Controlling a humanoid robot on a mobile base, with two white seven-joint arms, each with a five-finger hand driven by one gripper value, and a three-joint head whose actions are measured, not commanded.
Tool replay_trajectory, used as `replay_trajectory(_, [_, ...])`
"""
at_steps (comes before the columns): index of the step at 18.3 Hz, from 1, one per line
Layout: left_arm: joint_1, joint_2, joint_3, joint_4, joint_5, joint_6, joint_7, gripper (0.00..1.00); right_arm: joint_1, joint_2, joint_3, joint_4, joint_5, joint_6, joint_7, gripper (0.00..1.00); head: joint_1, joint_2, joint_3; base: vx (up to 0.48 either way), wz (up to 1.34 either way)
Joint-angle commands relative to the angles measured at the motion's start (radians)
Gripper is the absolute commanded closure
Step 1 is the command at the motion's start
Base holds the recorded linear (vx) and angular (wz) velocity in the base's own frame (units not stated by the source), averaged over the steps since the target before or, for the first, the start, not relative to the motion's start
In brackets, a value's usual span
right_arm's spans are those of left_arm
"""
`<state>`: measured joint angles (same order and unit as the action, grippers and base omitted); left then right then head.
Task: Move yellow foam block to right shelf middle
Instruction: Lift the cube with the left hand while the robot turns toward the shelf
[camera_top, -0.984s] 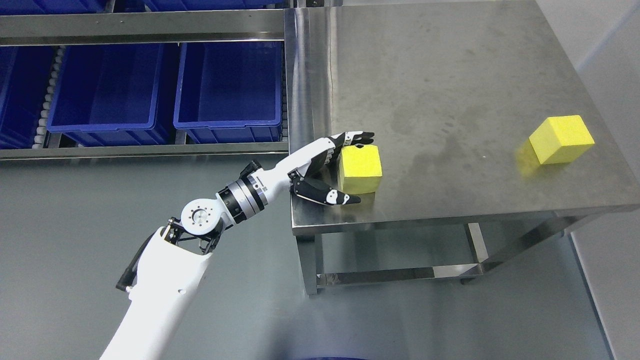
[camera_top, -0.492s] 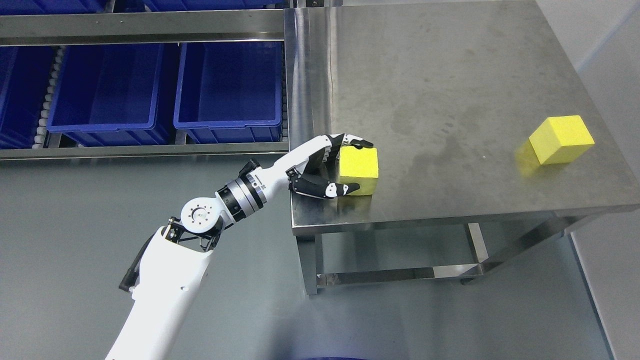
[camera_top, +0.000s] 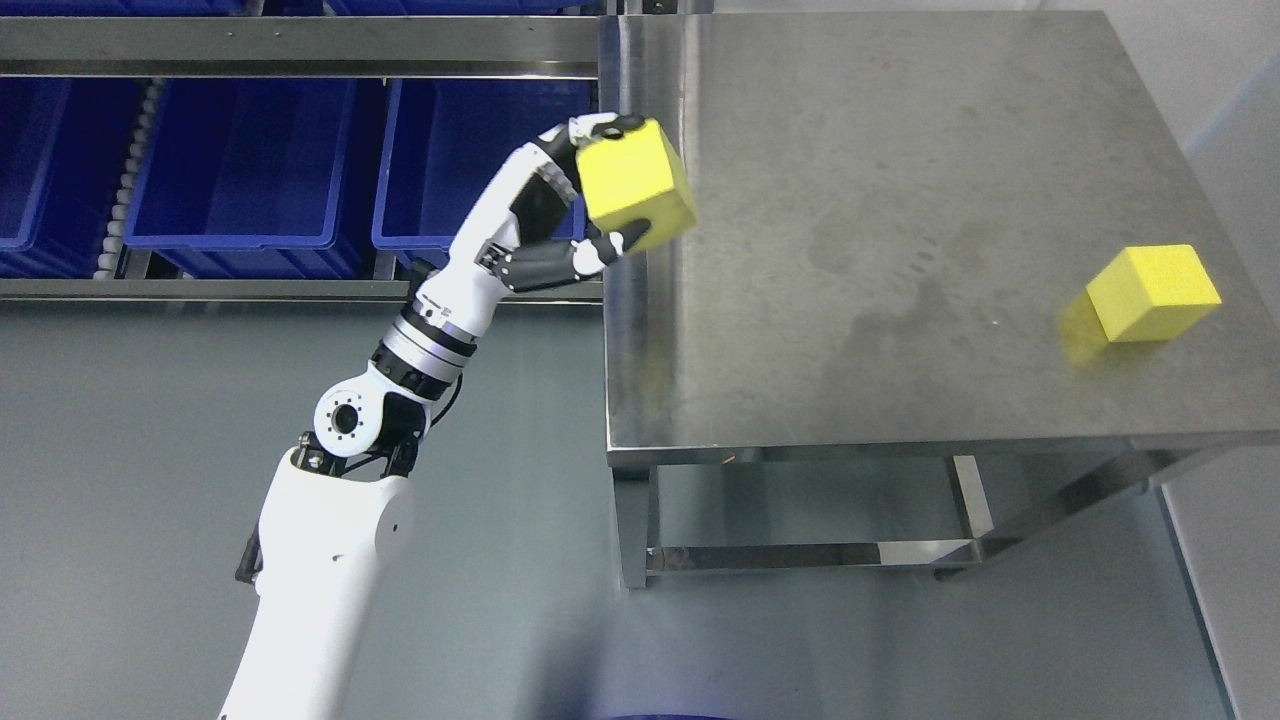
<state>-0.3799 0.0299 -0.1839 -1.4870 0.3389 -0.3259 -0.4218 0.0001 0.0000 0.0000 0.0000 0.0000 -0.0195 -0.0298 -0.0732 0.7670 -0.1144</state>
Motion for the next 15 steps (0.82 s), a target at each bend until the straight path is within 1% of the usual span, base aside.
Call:
replay_trajectory(1, [0.038,-0.012,0.207,-0.039,0.078,-0.027,0.135,0.58,0.024,-0.017,-0.012,-0.017,0.003,0.0,0.001,0.0,0.0,0.0,0.0,0.027,0.34])
replay_trajectory(4, [0.107,-0.012,0.257,-0.073,0.078,0.016,0.172,0.58,0.024,-0.017,-0.012,-0.017,0.003,0.0,0.001,0.0,0.0,0.0,0.0,0.041,0.45])
replay_trajectory(9, [0.186,-0.012,0.336,-0.125,0.078,0.011,0.163,0.58,0.024,-0.017,-0.012,-0.017,0.003,0.0,0.001,0.0,0.0,0.0,0.0,0.058,0.7])
replay_trajectory(15, [0.231,-0.012,0.397,-0.133,0.078,-0.01,0.16,0.58,0.023,-0.017,-0.012,-0.017,0.003,0.0,0.001,0.0,0.0,0.0,0.0,0.028,0.87])
